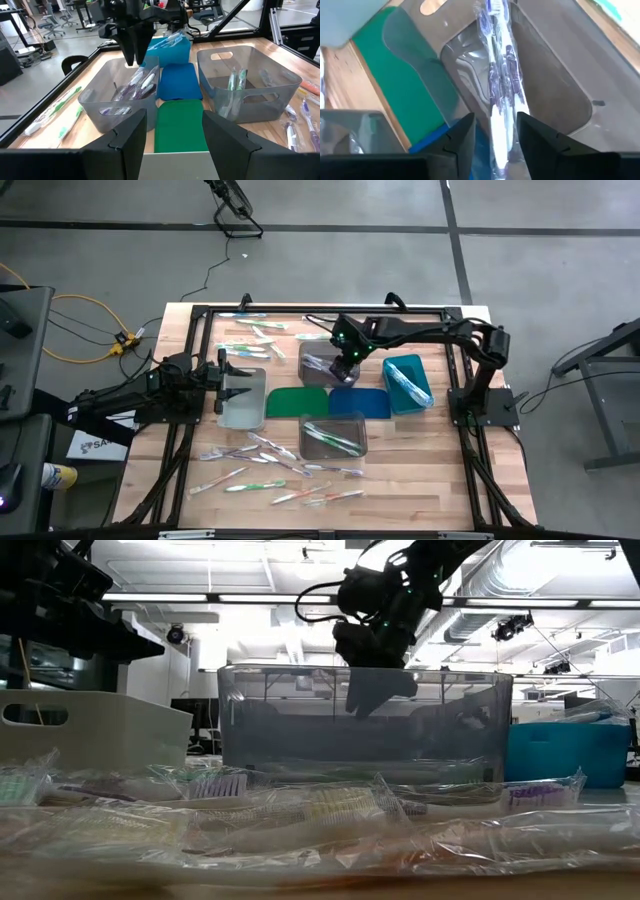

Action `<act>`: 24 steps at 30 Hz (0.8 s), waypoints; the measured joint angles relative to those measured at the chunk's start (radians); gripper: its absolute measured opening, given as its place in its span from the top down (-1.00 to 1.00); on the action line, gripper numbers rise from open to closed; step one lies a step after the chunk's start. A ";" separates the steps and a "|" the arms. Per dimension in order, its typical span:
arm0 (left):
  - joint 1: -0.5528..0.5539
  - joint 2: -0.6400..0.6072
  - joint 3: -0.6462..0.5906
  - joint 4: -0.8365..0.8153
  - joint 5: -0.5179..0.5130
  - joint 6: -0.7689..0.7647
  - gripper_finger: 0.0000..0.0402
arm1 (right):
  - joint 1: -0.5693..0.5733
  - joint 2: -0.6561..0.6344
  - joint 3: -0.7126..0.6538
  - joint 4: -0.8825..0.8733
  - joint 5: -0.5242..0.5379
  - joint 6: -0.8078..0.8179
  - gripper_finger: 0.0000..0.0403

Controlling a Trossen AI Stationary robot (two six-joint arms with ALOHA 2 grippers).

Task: Pick & Place Toothbrushes
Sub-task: Put the green toothbrush into the bottom black bin

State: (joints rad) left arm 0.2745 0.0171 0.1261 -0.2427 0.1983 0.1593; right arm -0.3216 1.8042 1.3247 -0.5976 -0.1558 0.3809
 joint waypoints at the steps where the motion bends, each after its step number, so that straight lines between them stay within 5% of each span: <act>1: 0.000 0.000 0.000 0.000 0.000 0.000 0.07 | 0.005 0.000 0.000 0.000 0.000 0.018 0.30; 15: 0.000 0.000 0.000 0.000 0.000 0.000 0.07 | 0.035 -0.107 0.000 -0.177 -0.028 0.082 0.32; 24: 0.000 0.000 0.000 0.000 0.000 0.000 0.07 | 0.026 -0.243 -0.073 -0.251 0.064 -0.156 0.32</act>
State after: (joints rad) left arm 0.2745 0.0173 0.1261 -0.2424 0.1986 0.1593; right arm -0.2960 1.5613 1.2512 -0.8484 -0.0922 0.2249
